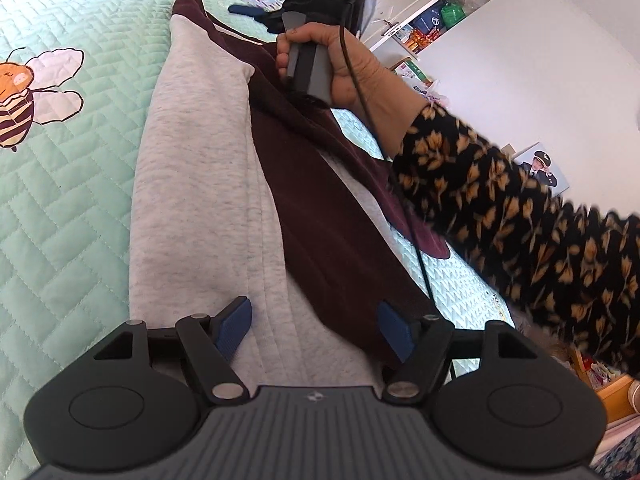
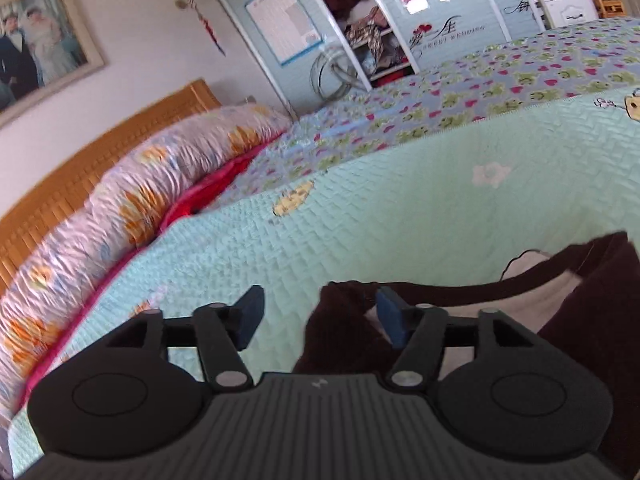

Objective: Fold clothes
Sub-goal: 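Open the right gripper and release the maroon sleeve onto the sweatshirt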

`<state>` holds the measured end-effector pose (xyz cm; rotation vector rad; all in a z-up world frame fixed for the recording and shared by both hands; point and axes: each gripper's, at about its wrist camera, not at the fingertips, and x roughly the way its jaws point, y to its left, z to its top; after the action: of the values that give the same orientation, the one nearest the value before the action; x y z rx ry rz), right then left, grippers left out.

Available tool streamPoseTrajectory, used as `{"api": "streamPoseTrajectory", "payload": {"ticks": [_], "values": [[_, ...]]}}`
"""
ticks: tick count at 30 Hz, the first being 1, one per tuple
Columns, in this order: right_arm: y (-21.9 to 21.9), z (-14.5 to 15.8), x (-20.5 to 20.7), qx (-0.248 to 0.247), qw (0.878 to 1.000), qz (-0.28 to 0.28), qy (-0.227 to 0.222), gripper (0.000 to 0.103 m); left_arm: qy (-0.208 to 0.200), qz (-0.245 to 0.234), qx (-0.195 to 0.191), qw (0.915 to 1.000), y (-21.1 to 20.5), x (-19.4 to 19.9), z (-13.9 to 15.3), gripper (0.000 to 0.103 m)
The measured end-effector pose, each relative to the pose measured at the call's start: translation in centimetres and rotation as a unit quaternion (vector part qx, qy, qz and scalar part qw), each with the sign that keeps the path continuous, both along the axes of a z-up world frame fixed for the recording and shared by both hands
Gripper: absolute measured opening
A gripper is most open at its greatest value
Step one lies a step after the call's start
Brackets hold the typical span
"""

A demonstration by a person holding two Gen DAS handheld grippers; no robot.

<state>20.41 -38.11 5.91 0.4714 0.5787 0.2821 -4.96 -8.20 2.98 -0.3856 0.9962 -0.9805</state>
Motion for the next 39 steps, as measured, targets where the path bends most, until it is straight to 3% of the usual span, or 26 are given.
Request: {"api": "streamPoseTrajectory", "payload": {"ticks": [4,8,11,17,22,27,31,35,39], "values": [[-1.4,-1.4,2.1,0.016,0.998,0.01,0.062,0.067,-0.002,-0.006,0.001,1.0,0.4,-0.2,-0.1,0.073],[-1.9,-2.2,3.3,0.054,0.994,0.039,0.085,0.067,0.002,-0.008,-0.007,0.9999,0.8,-0.3,-0.4,0.073],[-0.9,-2.4,4.2,0.046,0.991,0.079,0.102,0.068,0.004,-0.009,-0.011,0.9999,0.9,-0.4,-0.6,0.073],[-0.7,-1.8,4.7,0.023,0.987,0.117,0.104,0.062,0.002,-0.011,-0.013,0.9999,1.6,-1.3,-0.7,0.073],[-2.0,-1.5,4.7,0.089,0.981,0.156,0.08,0.062,0.006,-0.009,-0.02,0.9997,2.4,-1.5,-0.8,0.073],[-2.2,-2.4,5.5,0.057,0.982,0.154,0.096,0.062,0.005,-0.011,-0.022,0.9997,2.5,-1.6,-0.8,0.073],[-2.4,-3.2,5.6,0.066,0.979,0.165,0.101,0.062,0.007,-0.012,-0.026,0.9996,2.6,-1.5,-1.0,0.074],[-1.3,-2.5,5.1,0.055,0.977,0.189,0.086,0.035,0.009,-0.012,-0.028,0.9995,2.6,-1.4,-0.9,0.074],[0.8,-1.2,5.4,0.028,0.98,0.187,0.06,0.02,0.009,-0.012,-0.026,0.9996,2.1,-1.3,-1.0,0.074]]}}
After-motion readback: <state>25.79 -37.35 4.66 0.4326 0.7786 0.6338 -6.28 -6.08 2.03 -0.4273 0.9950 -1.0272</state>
